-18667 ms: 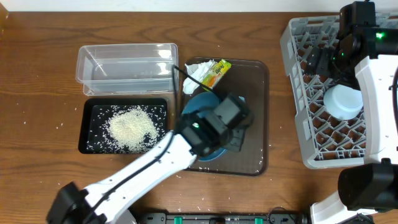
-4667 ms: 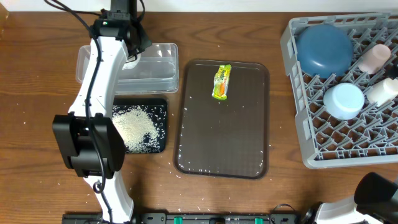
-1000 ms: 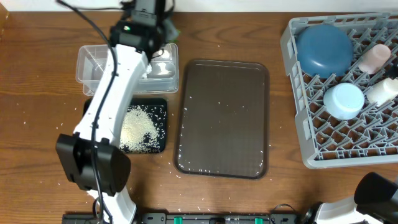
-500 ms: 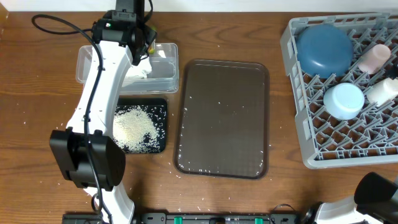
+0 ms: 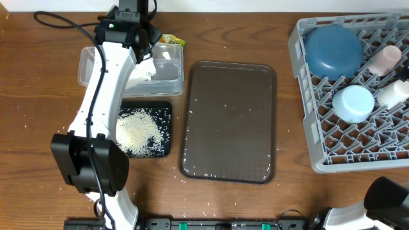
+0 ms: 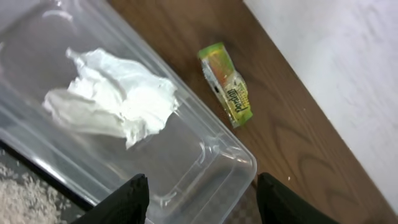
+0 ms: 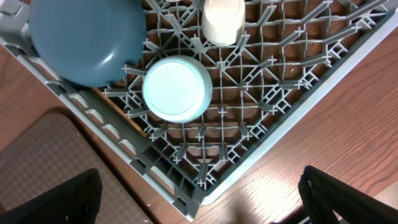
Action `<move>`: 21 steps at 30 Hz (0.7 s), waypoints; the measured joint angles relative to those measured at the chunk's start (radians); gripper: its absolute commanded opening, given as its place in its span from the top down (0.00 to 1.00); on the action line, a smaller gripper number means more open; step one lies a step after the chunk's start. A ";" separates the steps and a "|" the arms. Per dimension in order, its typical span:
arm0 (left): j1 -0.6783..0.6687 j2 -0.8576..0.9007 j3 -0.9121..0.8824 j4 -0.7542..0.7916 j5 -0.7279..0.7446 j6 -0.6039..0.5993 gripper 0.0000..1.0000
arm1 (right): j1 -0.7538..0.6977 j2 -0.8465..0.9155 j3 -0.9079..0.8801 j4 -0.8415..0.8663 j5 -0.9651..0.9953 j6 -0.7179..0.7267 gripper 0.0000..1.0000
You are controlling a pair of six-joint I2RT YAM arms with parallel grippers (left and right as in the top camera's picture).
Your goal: Sort waste into correct bins and load items into the dishwasher rack
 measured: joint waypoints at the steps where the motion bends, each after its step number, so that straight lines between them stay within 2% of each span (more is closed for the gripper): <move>1: 0.000 0.000 0.000 0.002 0.000 0.018 0.42 | 0.000 0.000 0.000 0.000 0.000 0.000 0.01; 7: 0.000 0.000 0.000 0.016 0.000 0.172 0.42 | 0.000 0.000 0.000 0.000 0.000 0.000 0.01; 9: 0.000 0.000 0.000 0.061 0.000 0.244 0.39 | 0.000 0.000 0.000 0.000 0.000 0.000 0.01; 14: 0.000 0.000 -0.003 0.233 0.000 0.447 0.38 | 0.000 0.000 0.000 0.000 0.000 0.000 0.01; 21: 0.000 0.000 -0.008 0.499 0.000 0.584 0.38 | 0.000 0.000 0.000 0.000 0.000 0.000 0.01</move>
